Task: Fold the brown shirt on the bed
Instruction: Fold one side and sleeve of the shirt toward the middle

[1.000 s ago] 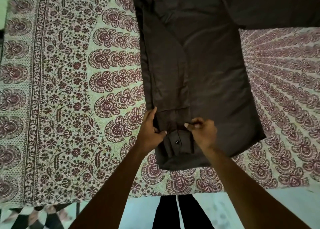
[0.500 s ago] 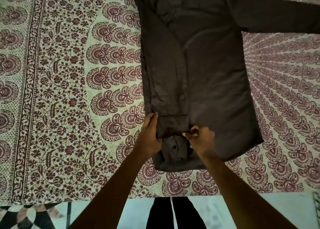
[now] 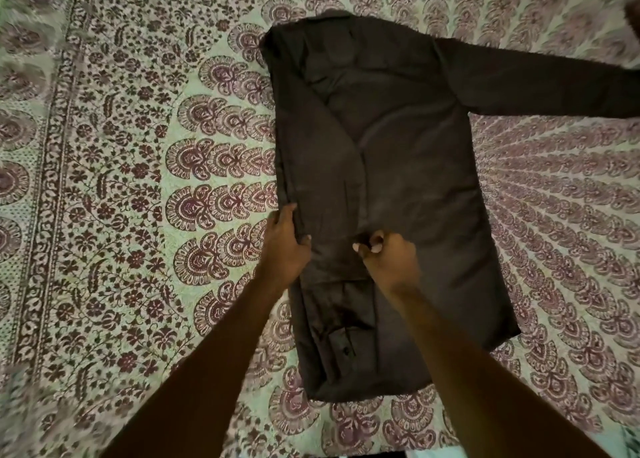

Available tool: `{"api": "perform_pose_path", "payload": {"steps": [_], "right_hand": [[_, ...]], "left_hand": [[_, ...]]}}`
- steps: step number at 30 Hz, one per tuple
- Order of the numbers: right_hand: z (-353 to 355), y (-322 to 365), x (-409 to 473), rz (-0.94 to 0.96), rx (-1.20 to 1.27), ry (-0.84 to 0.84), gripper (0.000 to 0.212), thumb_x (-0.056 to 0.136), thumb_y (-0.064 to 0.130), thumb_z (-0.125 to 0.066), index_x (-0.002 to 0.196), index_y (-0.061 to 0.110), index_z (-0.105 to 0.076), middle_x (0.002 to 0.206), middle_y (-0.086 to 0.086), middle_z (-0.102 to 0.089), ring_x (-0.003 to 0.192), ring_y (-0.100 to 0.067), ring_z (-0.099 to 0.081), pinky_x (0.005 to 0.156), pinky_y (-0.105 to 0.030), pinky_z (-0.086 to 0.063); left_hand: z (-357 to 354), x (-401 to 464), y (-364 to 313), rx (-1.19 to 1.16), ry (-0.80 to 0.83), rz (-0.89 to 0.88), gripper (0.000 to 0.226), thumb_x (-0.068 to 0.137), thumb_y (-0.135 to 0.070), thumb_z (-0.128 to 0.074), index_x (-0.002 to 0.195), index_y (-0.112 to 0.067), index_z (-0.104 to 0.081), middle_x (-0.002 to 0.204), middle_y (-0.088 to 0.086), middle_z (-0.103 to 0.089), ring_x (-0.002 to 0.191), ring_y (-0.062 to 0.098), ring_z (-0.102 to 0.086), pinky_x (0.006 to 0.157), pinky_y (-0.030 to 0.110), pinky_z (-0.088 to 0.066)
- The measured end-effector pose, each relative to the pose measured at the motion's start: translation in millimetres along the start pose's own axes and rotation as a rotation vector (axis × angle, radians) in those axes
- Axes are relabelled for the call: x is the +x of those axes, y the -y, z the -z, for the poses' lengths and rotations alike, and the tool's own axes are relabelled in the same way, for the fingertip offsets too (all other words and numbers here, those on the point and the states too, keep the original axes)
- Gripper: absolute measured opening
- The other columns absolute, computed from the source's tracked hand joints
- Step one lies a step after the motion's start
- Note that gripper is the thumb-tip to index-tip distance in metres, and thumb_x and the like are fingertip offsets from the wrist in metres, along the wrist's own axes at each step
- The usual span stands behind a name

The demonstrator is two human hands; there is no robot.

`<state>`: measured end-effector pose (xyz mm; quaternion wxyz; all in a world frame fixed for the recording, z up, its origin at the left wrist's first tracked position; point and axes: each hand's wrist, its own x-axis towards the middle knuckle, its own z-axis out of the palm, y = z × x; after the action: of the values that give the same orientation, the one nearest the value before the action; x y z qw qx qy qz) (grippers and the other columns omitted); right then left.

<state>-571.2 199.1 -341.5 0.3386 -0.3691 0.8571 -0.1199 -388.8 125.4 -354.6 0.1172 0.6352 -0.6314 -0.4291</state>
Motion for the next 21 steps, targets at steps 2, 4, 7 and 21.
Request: {"api": "perform_pose_path", "payload": {"steps": [2,4,7,21], "right_hand": [[2,19,27,0.022,0.018,-0.047,0.028,0.087,0.046,-0.073,0.095,0.020,-0.066,0.098,-0.007,-0.067,0.094,-0.029,-0.067,0.077,-0.045,-0.060],[4,36,55,0.059,0.009,-0.088,0.031,0.089,0.044,-0.070,0.105,0.018,-0.065,0.110,-0.009,-0.062,0.101,-0.030,-0.064,0.082,-0.045,-0.058],[6,57,95,0.150,-0.002,-0.115,0.034,0.091,0.038,-0.069,0.116,0.016,-0.061,0.124,-0.009,-0.053,0.115,-0.031,-0.055,0.088,-0.042,-0.052],[8,153,243,0.336,0.124,-0.057,0.038,0.089,0.048,-0.071,0.121,0.028,-0.064,0.101,0.009,-0.065,0.101,-0.018,-0.064,0.092,-0.050,-0.051]], "left_hand": [[2,36,-13,-0.032,-0.047,0.022,0.068,0.082,-0.018,-0.073,0.145,-0.018,-0.045,0.136,0.018,-0.051,0.119,0.037,-0.059,0.101,0.051,-0.053],[5,67,-27,-0.046,-0.096,0.027,0.067,0.081,-0.020,-0.073,0.144,-0.017,-0.048,0.135,0.019,-0.054,0.119,0.037,-0.059,0.104,0.048,-0.051],[10,107,-49,-0.052,-0.172,0.065,0.063,0.085,-0.011,-0.073,0.143,-0.015,-0.050,0.139,0.018,-0.051,0.126,0.034,-0.054,0.105,0.040,-0.046],[55,289,-89,-0.104,-0.383,-0.206,0.035,0.092,-0.010,-0.066,0.127,-0.010,-0.064,0.123,0.012,-0.065,0.114,0.026,-0.061,0.098,0.032,-0.048]]}}
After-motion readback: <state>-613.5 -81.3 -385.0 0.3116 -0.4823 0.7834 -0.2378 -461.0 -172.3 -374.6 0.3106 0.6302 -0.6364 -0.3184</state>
